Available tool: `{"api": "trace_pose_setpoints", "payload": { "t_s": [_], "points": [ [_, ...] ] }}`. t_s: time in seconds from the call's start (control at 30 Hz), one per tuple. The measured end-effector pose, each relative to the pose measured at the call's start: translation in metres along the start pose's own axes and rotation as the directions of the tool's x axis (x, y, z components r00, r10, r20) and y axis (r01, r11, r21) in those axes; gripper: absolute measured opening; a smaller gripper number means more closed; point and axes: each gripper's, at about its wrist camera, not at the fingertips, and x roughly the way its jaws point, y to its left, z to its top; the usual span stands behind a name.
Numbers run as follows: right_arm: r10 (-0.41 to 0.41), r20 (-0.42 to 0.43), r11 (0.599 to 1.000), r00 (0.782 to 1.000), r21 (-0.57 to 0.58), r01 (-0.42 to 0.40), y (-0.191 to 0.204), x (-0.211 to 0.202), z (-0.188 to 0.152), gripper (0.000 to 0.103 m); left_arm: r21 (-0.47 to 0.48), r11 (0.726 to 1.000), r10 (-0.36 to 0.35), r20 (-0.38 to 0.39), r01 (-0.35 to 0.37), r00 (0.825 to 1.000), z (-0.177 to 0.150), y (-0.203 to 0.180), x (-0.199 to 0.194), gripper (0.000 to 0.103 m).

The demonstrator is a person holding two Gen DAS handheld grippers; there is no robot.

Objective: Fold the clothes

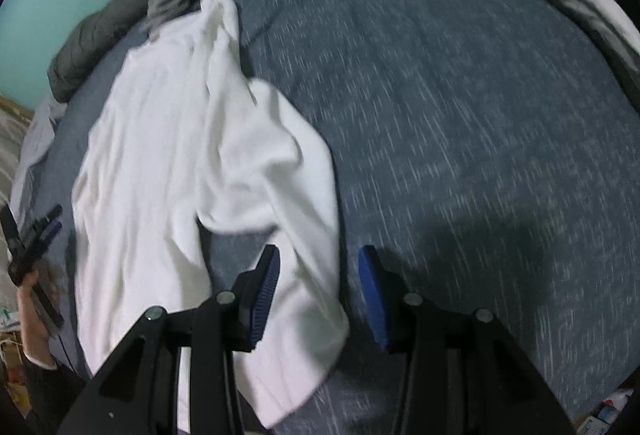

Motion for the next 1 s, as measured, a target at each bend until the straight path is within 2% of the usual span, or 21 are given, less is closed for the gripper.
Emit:
{"api": "trace_pose_setpoints", "payload": {
  "t_s": [0.1,0.13,0.17,0.27,0.4,0.63,0.83,1.0],
  "points": [
    [0.017,-0.019,1.0,1.0,0.003,-0.017,-0.003,0.006,-0.006,0.041,0.004,1.0,0.001,-0.001,-0.001,1.0,0.0,-0.001,0.0,0.103],
    [0.023,-0.025,1.0,0.999,0.002,-0.023,-0.003,0.008,-0.009,0.034,0.005,1.0,0.002,-0.001,-0.002,1.0,0.0,-0.001,0.001,0.103],
    [0.026,-0.03,1.0,0.999,-0.001,-0.026,-0.003,0.01,-0.011,0.02,0.006,1.0,0.002,-0.001,-0.002,1.0,0.0,-0.002,0.001,0.103],
    [0.023,-0.027,1.0,0.999,-0.02,-0.024,-0.002,0.012,-0.013,0.006,0.009,1.0,0.004,-0.002,-0.004,1.0,-0.001,-0.003,0.001,0.103],
    [0.005,0.019,1.0,1.0,-0.031,-0.005,-0.01,0.0,-0.007,0.004,0.012,1.0,0.006,-0.003,-0.006,1.0,-0.001,-0.004,0.002,0.103],
    [-0.093,0.115,0.995,0.989,-0.009,0.095,-0.041,-0.032,0.027,0.003,0.018,1.0,0.009,-0.006,-0.009,1.0,-0.001,-0.006,0.005,0.103],
    [-0.196,0.154,0.98,0.968,-0.01,0.199,-0.068,-0.047,0.057,0.003,0.026,1.0,0.015,-0.01,-0.015,1.0,-0.002,-0.008,0.007,0.103],
    [-0.281,0.182,0.958,0.942,-0.006,0.287,-0.093,-0.064,0.082,0.003,0.03,0.999,0.021,-0.011,-0.021,1.0,-0.002,-0.009,0.008,0.103]
  ]
}}
